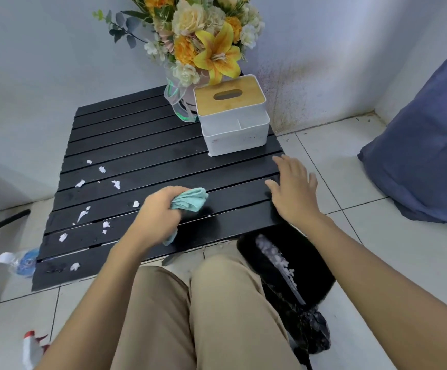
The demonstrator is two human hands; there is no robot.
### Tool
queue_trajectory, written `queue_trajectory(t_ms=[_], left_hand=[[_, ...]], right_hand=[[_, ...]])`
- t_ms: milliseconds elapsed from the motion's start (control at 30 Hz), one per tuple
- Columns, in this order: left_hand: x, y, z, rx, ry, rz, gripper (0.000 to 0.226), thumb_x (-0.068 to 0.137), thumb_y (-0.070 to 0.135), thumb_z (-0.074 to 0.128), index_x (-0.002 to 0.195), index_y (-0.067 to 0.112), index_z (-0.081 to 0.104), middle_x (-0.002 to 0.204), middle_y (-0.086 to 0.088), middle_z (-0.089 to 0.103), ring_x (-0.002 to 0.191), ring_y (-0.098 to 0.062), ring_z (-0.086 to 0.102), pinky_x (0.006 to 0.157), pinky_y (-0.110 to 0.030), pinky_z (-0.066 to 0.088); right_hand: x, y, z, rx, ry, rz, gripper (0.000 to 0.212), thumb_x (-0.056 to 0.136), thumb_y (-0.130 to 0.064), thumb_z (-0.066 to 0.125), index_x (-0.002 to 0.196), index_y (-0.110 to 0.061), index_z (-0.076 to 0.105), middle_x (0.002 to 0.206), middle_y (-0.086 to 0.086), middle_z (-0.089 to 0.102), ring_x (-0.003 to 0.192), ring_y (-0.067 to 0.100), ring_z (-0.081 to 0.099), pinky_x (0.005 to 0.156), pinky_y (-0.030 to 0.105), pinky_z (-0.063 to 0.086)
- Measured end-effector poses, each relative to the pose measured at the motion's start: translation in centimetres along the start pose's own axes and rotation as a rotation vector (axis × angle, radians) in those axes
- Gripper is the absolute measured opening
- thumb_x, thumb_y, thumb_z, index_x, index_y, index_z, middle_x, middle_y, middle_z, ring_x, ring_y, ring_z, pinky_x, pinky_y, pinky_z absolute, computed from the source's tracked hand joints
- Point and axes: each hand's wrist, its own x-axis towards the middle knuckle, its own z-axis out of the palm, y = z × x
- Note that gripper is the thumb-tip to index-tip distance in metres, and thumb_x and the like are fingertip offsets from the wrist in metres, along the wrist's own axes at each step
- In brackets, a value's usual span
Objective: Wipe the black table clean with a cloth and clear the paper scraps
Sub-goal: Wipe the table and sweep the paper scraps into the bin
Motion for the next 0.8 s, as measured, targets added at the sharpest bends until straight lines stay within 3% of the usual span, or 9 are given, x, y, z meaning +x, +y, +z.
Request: queue_trajectory(t_ms=[133,233,300,367,433,500,600,667,800], left_hand=[[-1.0,-3.1,1.1,0.210,-0.025,0.018,0.043,0.076,-0.004,0.052,0.108,0.019,0.068,0.102,0.002,0.060,0.098,-0.022,0.058,0.082,-0.030,0.044],[-1.3,-2.1,3.8,0.252,0.085,0.075,0.046,0.071,-0.006,0.050,0.109,0.015,0.067,0.105,-0.001,0.060,0.097,-0.027,0.053,0.084,-0.036,0.045],[-1.1,-0.6,4.9,0.194,0.061,0.142,0.045,0.074,-0.006,0.050,0.109,0.014,0.067,0.106,-0.001,0.061,0.094,-0.025,0.052,0.084,-0.036,0.045],[0.1,0.1,4.3,-0.013,-0.071,0.066,0.030,0.082,-0.002,0.053,0.100,0.016,0.069,0.094,-0.002,0.063,0.082,-0.018,0.057,0.071,-0.028,0.045],[0.9,-0.4,2.1,-0.327,-0.168,-0.074,0.008,0.089,0.008,0.058,0.087,0.009,0.065,0.072,-0.008,0.055,0.055,-0.017,0.051,0.049,-0.025,0.037],[1.4,-1.9,-0.2,-0.407,-0.106,-0.136,0.015,0.087,0.016,0.059,0.084,0.001,0.059,0.067,-0.008,0.048,0.053,-0.015,0.042,0.047,-0.023,0.031],[0.8,-3.3,-1.0,-0.160,-0.061,-0.131,0.016,0.085,0.019,0.056,0.081,0.003,0.057,0.063,0.000,0.048,0.060,-0.017,0.040,0.055,-0.028,0.031],[0.2,-3.3,0.1,-0.011,-0.070,-0.104,0.005,0.085,0.012,0.060,0.084,0.013,0.065,0.072,0.003,0.058,0.066,-0.016,0.050,0.059,-0.027,0.037],[-0.4,-0.9,3.1,0.071,-0.016,-0.034,0.030,0.079,-0.003,0.051,0.096,0.015,0.067,0.094,0.000,0.062,0.085,-0.020,0.059,0.072,-0.030,0.046]], right_hand=[[-1.5,-1.8,2.7,-0.168,-0.054,-0.062,0.047,0.103,-0.036,0.030,0.148,-0.020,0.029,0.159,0.003,0.023,0.149,0.022,0.009,0.115,0.060,0.002],[-1.6,-1.5,3.1,-0.188,-0.034,-0.058,0.047,0.104,-0.036,0.026,0.147,-0.019,0.032,0.158,0.003,0.026,0.149,0.022,0.009,0.118,0.057,0.002],[-1.4,-1.5,3.0,-0.119,-0.033,-0.060,0.046,0.104,-0.035,0.027,0.146,-0.019,0.034,0.158,0.002,0.027,0.149,0.020,0.010,0.119,0.055,0.001],[-1.3,-1.6,2.4,-0.022,0.012,-0.048,0.044,0.103,-0.035,0.032,0.144,-0.020,0.038,0.156,0.001,0.030,0.149,0.019,0.012,0.119,0.055,-0.001],[-1.6,-1.0,1.7,0.030,0.070,-0.010,0.043,0.102,-0.034,0.035,0.142,-0.019,0.040,0.155,0.000,0.032,0.148,0.018,0.014,0.118,0.055,-0.002],[-1.9,-0.1,1.1,-0.025,0.077,0.032,0.045,0.103,-0.037,0.033,0.144,-0.019,0.038,0.156,0.000,0.030,0.149,0.019,0.011,0.118,0.056,-0.005],[-2.7,0.8,1.3,-0.180,0.030,0.038,0.050,0.103,-0.041,0.027,0.146,-0.018,0.033,0.158,0.002,0.025,0.149,0.021,0.007,0.116,0.059,-0.006],[-2.8,0.8,1.6,-0.225,0.015,0.017,0.050,0.103,-0.042,0.024,0.147,-0.018,0.032,0.158,0.002,0.025,0.149,0.022,0.007,0.116,0.058,-0.003],[-2.7,0.7,1.6,-0.195,0.007,0.027,0.049,0.104,-0.038,0.024,0.148,-0.017,0.031,0.159,0.003,0.023,0.150,0.020,0.005,0.120,0.050,0.001]])
